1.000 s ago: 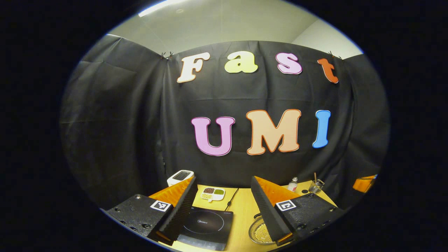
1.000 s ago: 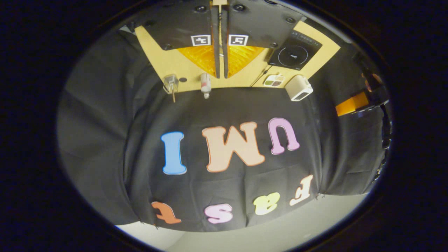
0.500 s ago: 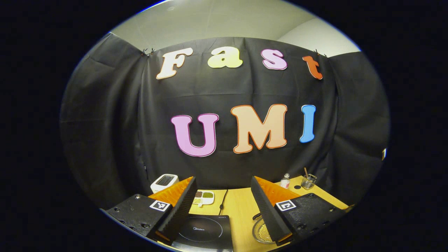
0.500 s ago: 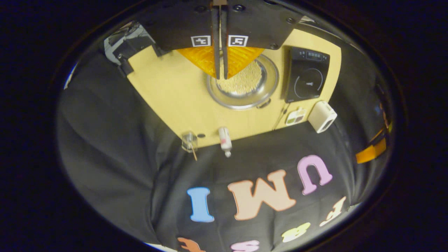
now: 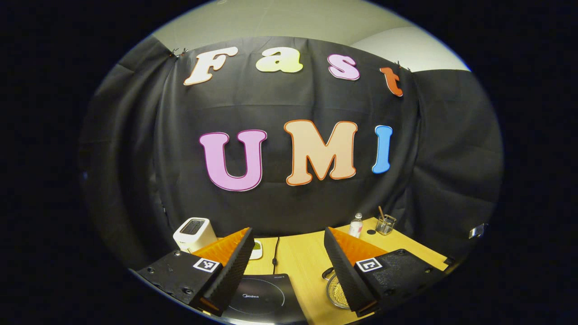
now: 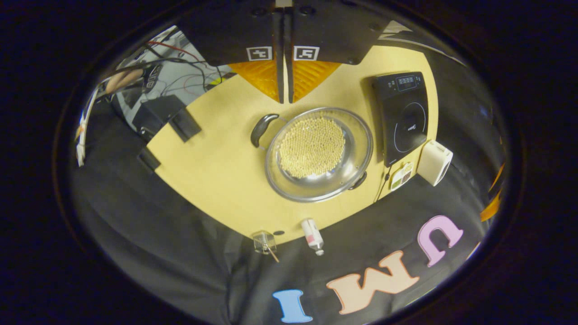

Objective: First push the handle of the pot to place it horizontally, then grasp the pot with both hands and set it on the induction cooktop.

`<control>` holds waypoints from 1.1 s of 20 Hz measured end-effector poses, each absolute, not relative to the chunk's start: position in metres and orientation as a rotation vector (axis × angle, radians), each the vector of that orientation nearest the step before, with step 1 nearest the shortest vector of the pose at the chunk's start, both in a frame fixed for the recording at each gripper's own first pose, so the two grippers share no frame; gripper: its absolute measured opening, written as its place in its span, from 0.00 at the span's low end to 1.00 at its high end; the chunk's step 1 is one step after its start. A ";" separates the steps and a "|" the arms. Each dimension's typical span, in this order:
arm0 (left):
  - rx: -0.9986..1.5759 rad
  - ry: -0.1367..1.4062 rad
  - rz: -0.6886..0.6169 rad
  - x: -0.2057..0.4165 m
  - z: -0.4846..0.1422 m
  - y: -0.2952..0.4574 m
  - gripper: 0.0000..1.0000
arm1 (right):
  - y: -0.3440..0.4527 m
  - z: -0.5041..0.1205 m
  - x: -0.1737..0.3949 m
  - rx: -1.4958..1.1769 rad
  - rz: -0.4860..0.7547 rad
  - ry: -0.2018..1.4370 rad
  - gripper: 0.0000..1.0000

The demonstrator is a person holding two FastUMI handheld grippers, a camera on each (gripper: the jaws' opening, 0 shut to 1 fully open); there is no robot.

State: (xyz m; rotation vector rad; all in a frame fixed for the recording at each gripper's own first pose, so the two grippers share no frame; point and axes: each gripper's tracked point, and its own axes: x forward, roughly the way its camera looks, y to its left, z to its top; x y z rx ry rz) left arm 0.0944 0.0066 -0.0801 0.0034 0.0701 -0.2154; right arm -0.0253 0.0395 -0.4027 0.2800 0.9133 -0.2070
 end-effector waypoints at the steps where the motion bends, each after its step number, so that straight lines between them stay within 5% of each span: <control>1: 0.009 0.072 -0.226 0.096 -0.084 0.009 0.92 | 0.042 -0.409 -0.028 0.295 -0.220 0.925 0.00; 15: 0.067 0.093 -0.208 0.103 -0.104 0.016 0.94 | 0.055 -0.494 -0.007 0.454 -0.202 1.171 0.03; 22: 0.037 0.132 -0.079 0.112 -0.124 0.020 0.92 | 0.024 -0.510 0.028 0.395 -0.146 1.285 0.05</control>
